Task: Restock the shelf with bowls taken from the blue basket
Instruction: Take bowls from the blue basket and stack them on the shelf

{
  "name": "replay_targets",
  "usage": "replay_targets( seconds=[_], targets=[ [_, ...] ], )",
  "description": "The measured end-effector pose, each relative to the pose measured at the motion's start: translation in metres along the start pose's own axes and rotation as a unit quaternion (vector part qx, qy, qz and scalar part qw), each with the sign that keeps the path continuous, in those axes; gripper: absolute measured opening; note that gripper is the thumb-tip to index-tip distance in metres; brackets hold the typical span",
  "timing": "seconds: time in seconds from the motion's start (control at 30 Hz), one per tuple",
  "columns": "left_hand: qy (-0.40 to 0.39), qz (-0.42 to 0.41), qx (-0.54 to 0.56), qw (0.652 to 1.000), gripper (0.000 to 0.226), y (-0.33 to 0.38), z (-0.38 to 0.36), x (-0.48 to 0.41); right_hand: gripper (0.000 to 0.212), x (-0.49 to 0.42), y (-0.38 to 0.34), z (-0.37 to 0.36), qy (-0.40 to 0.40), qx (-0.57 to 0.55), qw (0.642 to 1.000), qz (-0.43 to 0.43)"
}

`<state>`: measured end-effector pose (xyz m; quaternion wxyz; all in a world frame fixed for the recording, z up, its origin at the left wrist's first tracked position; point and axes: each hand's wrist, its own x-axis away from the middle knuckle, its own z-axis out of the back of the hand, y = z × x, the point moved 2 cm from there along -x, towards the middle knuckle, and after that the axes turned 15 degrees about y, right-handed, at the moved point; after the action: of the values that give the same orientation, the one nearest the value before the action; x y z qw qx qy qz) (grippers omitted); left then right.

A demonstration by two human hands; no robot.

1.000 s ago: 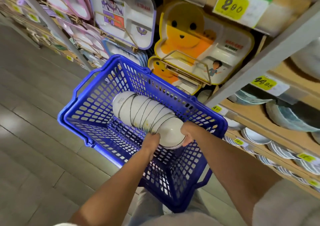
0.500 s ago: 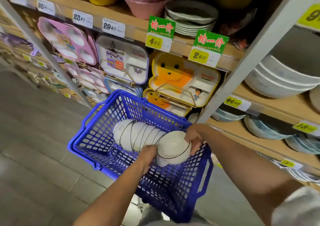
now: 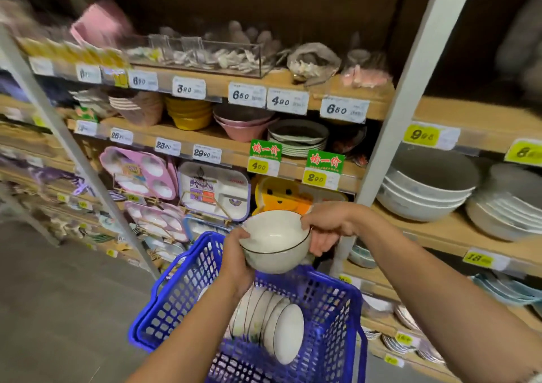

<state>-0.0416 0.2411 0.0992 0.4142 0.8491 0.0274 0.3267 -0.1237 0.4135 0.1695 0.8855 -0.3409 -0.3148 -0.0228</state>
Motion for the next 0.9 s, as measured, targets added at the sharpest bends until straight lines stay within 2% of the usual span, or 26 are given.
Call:
replay_targets(
  seconds=[0.13,0.2,0.3,0.37,0.47,0.63,0.77,0.9],
  targets=[
    [-0.016,-0.035,0.034,0.999,0.032,0.047,-0.029,0.015,0.042,0.036,-0.018,0.023,0.138,-0.086,0.983,0.084],
    [-0.032,-0.047,0.035,0.998,0.031,0.067,-0.043,0.026,0.038,0.053,-0.021,0.031,0.176,-0.163,0.964,0.114],
    [-0.07,-0.043,0.033,0.996,0.036,0.088,-0.067,0.045,0.027,0.077,-0.028,0.037,0.151,-0.333,0.918,0.154],
    [-0.086,-0.031,0.027,0.995,0.035,0.094,-0.082,0.061,0.031,0.09,-0.033,0.041,0.136,-0.432,0.879,0.153],
    [-0.119,-0.023,0.003,0.993,0.045,0.097,-0.106,0.087,0.041,0.11,-0.033,0.056,0.134,-0.522,0.83,0.145],
    [-0.165,-0.023,-0.021,0.986,0.052,0.086,-0.158,0.127,0.037,0.142,-0.006,0.099,0.168,-0.581,0.78,0.162],
    [-0.204,-0.008,-0.053,0.978,0.05,0.062,-0.209,0.158,0.037,0.166,0.033,0.138,0.197,-0.599,0.76,0.161],
    [-0.218,-0.02,-0.058,0.974,0.038,0.027,-0.261,0.188,0.041,0.19,0.077,0.181,0.241,-0.617,0.734,0.15]
  ],
)
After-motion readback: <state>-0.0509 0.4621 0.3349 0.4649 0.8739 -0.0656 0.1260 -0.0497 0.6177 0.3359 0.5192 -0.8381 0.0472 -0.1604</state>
